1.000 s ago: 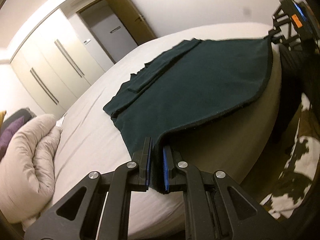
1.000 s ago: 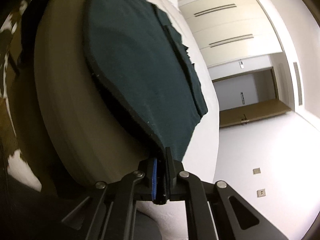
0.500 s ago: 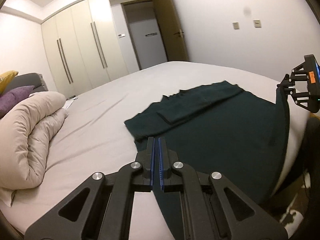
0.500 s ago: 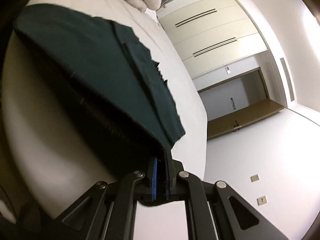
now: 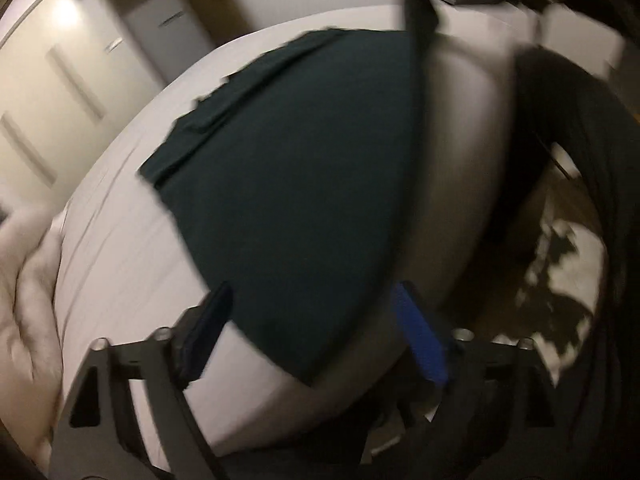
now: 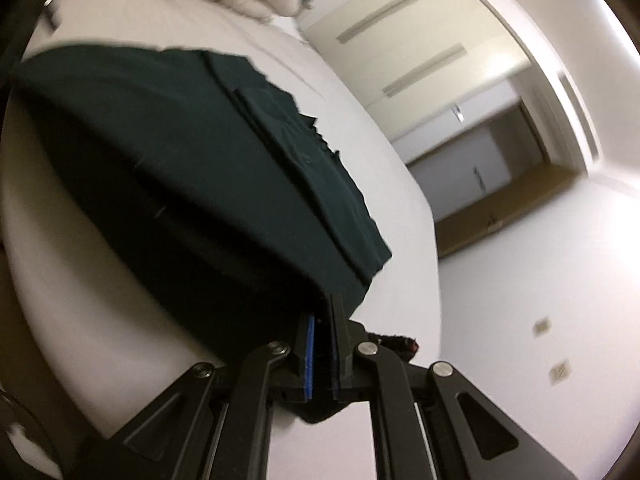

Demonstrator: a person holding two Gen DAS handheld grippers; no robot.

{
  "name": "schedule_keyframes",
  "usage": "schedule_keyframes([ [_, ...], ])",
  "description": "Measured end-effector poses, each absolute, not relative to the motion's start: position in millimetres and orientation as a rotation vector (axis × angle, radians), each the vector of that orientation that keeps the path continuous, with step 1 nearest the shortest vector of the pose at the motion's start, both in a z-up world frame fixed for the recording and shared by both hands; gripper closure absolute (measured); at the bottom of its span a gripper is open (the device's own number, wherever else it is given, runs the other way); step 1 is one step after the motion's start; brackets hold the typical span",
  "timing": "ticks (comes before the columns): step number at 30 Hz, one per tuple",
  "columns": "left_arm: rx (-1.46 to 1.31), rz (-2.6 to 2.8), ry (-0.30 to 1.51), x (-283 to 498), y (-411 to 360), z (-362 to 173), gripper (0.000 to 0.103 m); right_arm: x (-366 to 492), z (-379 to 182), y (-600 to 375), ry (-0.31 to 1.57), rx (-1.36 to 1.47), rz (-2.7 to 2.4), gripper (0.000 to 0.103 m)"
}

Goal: Fold small clothes
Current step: 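Lift the hem with both tools and fold it over toward the collar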

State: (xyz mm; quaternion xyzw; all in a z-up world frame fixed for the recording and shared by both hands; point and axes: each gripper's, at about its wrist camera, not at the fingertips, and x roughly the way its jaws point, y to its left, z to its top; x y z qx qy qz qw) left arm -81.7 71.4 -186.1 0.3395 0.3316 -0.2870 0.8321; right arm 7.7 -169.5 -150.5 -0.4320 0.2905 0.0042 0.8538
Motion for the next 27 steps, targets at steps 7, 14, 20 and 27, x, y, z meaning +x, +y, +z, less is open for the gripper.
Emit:
schedule_keyframes([
  [7,0.947,-0.498,0.587,-101,54,-204,0.019,15,-135,-166,0.592,-0.883,0.001,0.097],
  [14,1.024,-0.416,0.466,-100,51,-210,0.044,17,-127,-169,0.591,-0.846,0.000,0.097],
  [20,1.074,-0.410,0.462,-105,55,-233,0.070,18,-127,-171,0.598,-0.838,-0.002,0.097],
  [27,0.952,-0.399,0.504,-104,68,-232,0.100,15,-132,-172,0.613,-0.839,0.001,0.097],
])
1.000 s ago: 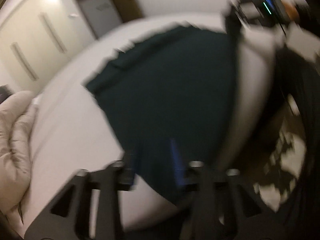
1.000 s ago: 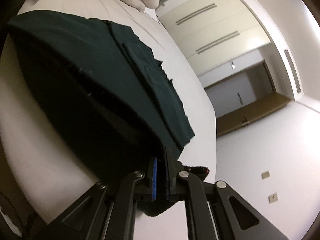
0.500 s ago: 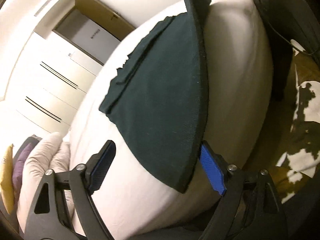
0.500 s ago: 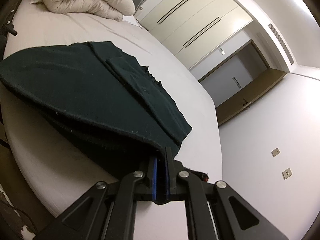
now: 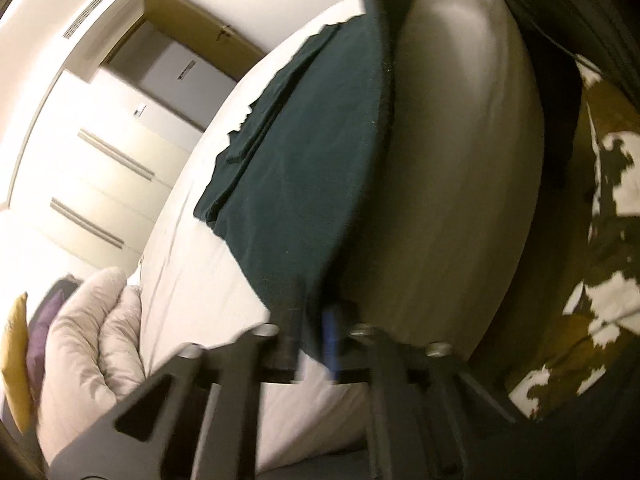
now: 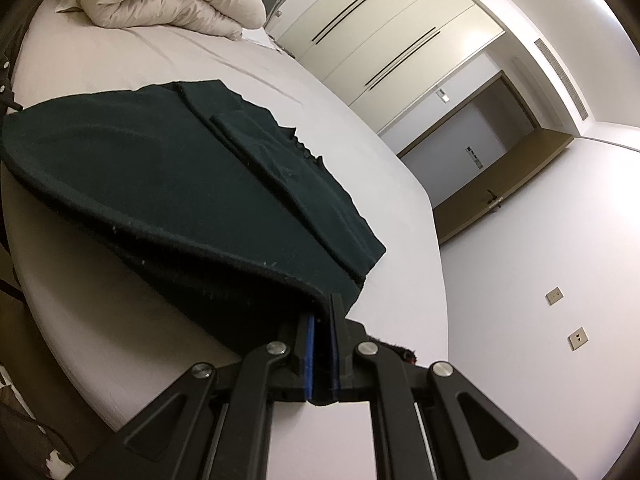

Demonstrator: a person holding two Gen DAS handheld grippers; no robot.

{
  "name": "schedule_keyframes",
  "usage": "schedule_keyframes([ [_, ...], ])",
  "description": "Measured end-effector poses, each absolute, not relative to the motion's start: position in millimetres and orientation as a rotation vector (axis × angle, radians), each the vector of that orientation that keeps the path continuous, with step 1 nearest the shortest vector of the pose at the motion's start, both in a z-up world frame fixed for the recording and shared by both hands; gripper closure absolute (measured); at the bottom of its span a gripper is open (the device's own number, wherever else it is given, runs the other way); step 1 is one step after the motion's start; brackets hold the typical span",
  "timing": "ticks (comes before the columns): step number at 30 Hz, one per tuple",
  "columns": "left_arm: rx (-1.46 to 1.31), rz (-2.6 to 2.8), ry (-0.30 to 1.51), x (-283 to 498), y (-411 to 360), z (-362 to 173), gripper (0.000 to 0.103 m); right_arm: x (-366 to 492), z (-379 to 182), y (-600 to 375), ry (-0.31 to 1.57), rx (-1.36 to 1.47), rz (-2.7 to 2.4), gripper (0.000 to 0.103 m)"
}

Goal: Fold small clothes
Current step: 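Lift the hem with both tools and fold it over toward the collar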

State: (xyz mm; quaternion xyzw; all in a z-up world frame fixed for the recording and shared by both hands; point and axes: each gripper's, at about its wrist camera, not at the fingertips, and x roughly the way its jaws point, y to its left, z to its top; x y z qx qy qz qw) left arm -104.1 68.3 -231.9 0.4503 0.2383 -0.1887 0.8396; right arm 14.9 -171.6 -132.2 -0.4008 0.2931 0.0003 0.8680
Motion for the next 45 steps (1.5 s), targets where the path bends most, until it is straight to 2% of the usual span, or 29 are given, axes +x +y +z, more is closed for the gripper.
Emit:
schedule_keyframes([
  [7,0.681,-0.396,0.558,-79,94,-194,0.100,9,-142,-180,0.654,-0.848,0.006,0.097],
  [16,0.433,-0.323,0.540,-24,109,-134,0.100,4,-145,-182,0.645,-0.878,-0.007,0.097],
  [31,0.327,-0.254,0.535,74,99,-93,0.100,48,-129,-194,0.604,-0.781,-0.045,0.097],
  [45,0.300,-0.273,0.613,214,93,-85,0.100,172,-119,-221,0.684,-0.704,-0.006,0.097],
])
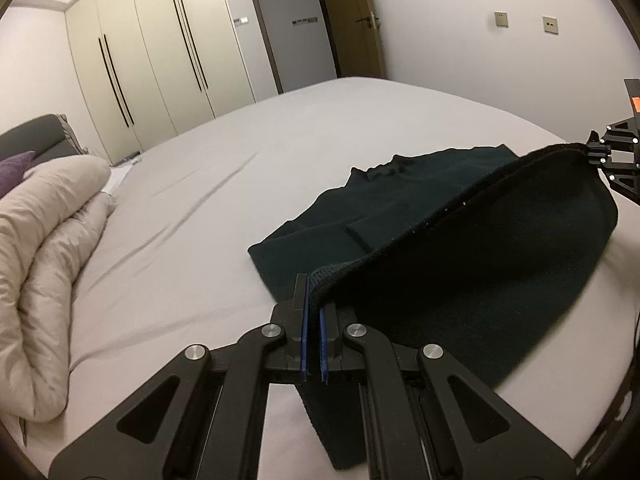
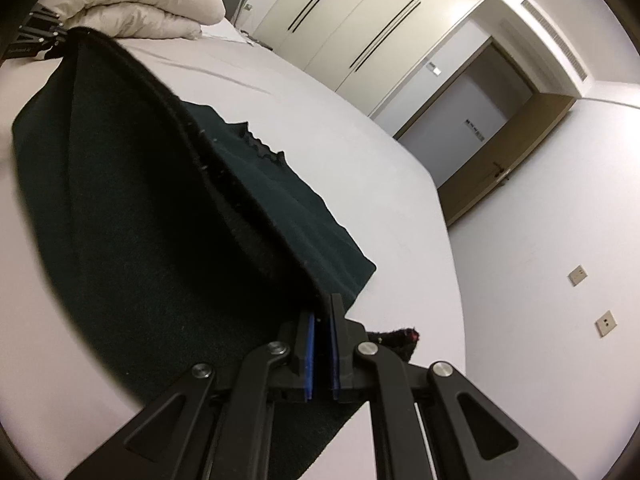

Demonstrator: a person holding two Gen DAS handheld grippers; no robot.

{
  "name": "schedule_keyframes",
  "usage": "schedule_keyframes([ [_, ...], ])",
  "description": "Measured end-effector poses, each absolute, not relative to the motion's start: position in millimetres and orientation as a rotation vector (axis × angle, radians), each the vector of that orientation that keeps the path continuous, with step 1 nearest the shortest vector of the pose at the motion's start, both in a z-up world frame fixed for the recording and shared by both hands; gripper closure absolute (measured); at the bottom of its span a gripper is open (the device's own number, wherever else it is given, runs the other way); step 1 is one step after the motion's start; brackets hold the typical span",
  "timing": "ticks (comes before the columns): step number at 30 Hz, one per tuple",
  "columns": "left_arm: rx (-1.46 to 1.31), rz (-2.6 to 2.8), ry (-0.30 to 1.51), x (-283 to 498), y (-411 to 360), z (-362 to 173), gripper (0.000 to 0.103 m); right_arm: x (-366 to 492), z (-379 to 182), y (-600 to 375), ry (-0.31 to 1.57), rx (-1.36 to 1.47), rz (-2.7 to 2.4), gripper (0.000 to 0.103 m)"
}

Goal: Fold small clothes
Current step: 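Lift the hem with both tools and fold it over toward the collar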

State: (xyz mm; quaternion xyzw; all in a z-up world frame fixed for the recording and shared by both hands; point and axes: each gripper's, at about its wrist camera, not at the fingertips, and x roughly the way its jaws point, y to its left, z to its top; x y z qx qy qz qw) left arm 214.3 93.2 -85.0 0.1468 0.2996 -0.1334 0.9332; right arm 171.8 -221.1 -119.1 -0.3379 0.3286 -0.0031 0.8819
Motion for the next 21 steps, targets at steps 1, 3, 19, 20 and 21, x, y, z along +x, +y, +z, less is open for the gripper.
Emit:
schedule_keyframes([
  [1,0.299,-0.277,0.624,228,93,-87,0.100,182,-119,-223,0.700,-0.696,-0.002,0.097],
  [3,0.284,-0.285,0.648,255,94,-91,0.100,203,-121,-228,0.723,-0.686,0.003,0.097],
  [19,0.225,-0.259,0.824,422,95,-148,0.100,354,-155,-269,0.939,-0.507,0.046,0.097],
  [20,0.231,-0.258,0.828,431,91,-149,0.100,359,-157,-270,0.947,-0.503,0.045,0.097],
  [21,0.235,-0.258,0.835,439,87,-150,0.100,364,-159,-272,0.956,-0.491,0.043,0.097],
])
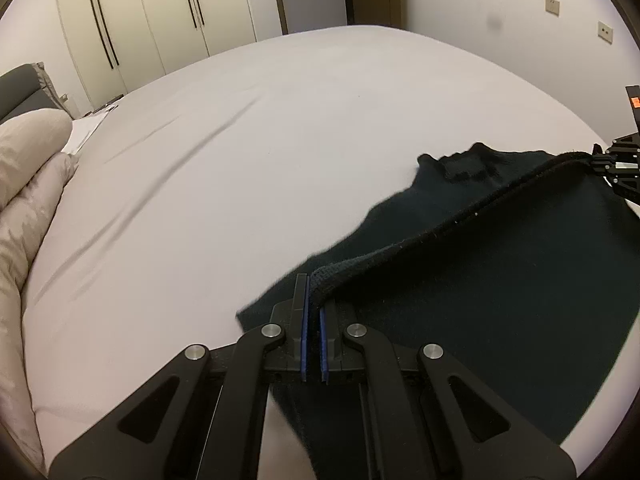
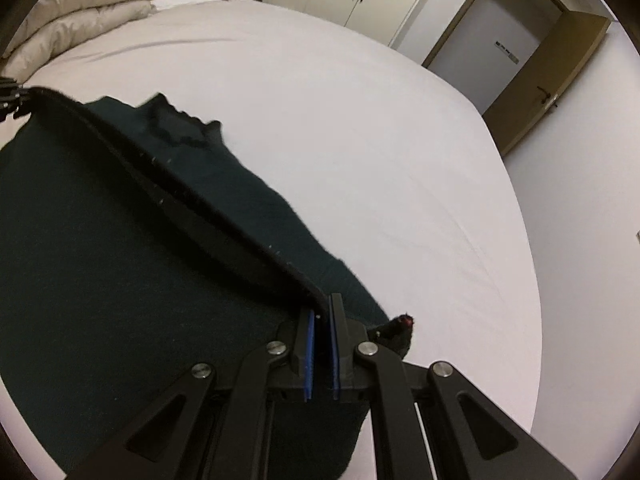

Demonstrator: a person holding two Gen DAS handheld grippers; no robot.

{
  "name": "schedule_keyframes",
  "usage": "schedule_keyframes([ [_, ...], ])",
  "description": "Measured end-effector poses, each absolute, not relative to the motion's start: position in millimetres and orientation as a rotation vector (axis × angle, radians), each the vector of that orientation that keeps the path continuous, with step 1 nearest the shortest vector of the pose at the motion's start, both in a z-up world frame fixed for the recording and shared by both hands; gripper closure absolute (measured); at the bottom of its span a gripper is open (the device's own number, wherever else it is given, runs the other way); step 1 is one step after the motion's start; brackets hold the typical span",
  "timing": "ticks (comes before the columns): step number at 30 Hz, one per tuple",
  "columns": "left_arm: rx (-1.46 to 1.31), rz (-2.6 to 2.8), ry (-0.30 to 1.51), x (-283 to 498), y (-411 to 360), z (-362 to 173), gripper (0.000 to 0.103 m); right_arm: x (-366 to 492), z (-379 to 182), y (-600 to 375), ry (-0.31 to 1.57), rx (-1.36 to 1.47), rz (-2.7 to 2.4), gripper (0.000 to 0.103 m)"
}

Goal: Fold small clothes
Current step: 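Lift the hem with both tools and fold it over toward the collar, then open both tools to release the folded hem, then move both tools to the new folded edge and close on it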

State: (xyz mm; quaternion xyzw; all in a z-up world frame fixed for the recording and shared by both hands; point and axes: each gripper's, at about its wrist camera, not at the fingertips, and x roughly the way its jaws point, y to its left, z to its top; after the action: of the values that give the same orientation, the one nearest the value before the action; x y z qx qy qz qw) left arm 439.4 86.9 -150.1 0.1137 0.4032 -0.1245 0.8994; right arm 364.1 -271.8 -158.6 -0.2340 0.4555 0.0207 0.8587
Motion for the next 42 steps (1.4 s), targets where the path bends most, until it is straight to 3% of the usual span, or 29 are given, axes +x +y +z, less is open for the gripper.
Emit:
schedule_keyframes([
  [16,0.198,-0.292,0.950,503,80,-193,0.092,387,-180,-280,0.965,-0.444,-0.030,0.093],
  [18,0.166,-0.282,0.952,507,86,-192,0.082,383,-178,-283,0.954,-0.436,-0.064,0.072],
  [19,0.149,-0.271,0.949,509,90,-190,0.071,382,-176,-286,0.950,-0.412,-0.072,0.069],
  [20,0.138,-0.254,0.947,511,94,-188,0.048,383,-174,-289,0.949,-0.389,-0.077,0.064],
  [22,0.151,-0.174,0.921,515,104,-180,0.036,383,-168,-294,0.932,-0.367,-0.101,0.052],
  [28,0.098,-0.053,0.872,519,130,-161,0.036,375,-142,-303,0.824,-0.274,-0.206,0.023],
  [36,0.199,-0.151,0.822,485,82,-155,0.036,322,-84,-346,0.645,-0.081,-0.241,0.021],
  [42,0.294,-0.226,0.824,465,11,-178,0.036,292,-74,-370,0.661,-0.008,-0.210,0.021],
])
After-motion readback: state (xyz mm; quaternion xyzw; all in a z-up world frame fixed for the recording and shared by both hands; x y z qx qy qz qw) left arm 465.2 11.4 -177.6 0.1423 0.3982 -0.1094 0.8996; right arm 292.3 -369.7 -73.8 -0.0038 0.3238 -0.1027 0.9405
